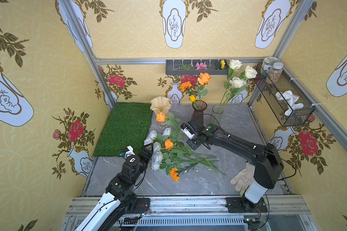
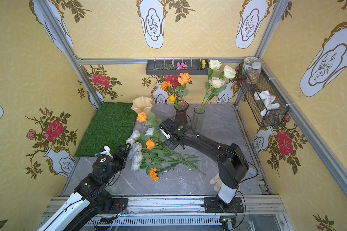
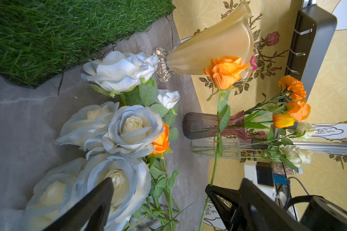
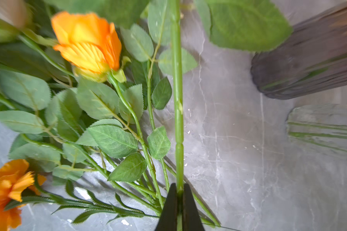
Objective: Arrange the flowers in different vases according to their colors
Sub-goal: Pick up the flower at the center of the board, then insert the flower into the vase.
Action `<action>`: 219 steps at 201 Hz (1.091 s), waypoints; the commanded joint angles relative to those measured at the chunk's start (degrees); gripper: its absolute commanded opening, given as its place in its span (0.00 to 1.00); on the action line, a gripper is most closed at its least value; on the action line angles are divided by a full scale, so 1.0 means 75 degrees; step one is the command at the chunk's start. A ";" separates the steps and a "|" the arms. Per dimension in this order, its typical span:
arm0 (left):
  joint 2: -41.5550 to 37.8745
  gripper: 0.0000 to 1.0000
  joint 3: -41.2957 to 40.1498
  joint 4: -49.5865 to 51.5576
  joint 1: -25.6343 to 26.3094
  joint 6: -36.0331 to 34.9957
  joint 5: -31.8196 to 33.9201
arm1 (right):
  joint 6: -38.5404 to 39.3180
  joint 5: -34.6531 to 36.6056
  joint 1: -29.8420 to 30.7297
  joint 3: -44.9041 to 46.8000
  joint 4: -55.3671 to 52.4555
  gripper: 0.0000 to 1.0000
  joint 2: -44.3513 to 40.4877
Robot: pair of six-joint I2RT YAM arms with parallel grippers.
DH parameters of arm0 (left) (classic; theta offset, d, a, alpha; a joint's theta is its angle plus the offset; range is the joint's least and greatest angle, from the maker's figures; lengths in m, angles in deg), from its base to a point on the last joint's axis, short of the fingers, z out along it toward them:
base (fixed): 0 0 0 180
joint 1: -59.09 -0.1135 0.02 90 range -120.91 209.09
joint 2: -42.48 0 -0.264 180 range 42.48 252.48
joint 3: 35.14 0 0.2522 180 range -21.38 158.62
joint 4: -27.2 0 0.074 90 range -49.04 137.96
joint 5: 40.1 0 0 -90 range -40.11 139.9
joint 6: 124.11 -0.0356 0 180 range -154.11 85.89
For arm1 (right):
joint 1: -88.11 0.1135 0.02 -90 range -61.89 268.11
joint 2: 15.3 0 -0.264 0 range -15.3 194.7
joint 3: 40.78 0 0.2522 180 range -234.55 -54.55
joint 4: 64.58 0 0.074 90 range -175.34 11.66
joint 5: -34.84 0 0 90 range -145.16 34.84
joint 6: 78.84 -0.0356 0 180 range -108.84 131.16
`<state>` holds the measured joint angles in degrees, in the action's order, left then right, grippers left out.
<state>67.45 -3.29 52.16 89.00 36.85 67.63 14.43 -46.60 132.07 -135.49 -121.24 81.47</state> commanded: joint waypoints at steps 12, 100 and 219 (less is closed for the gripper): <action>-0.0091 1.00 -0.0076 -0.0048 -0.0016 -0.0014 -0.0021 | -0.0059 -0.0725 -0.0134 0.0132 0.1097 0.00 -0.0894; -0.0195 1.00 -0.0147 -0.0157 -0.0015 -0.0077 -0.0022 | -0.0550 -0.2436 -0.2145 -0.0728 0.4618 0.00 -0.1834; -0.0088 1.00 -0.0182 -0.0456 -0.0013 -0.0315 -0.0024 | -0.0100 -0.1124 -0.3319 -0.2219 0.8105 0.00 0.0270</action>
<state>66.73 -4.25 51.20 89.00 35.52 67.63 11.46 -57.49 108.05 -151.01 -67.36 81.45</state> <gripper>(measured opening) 0.999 0.074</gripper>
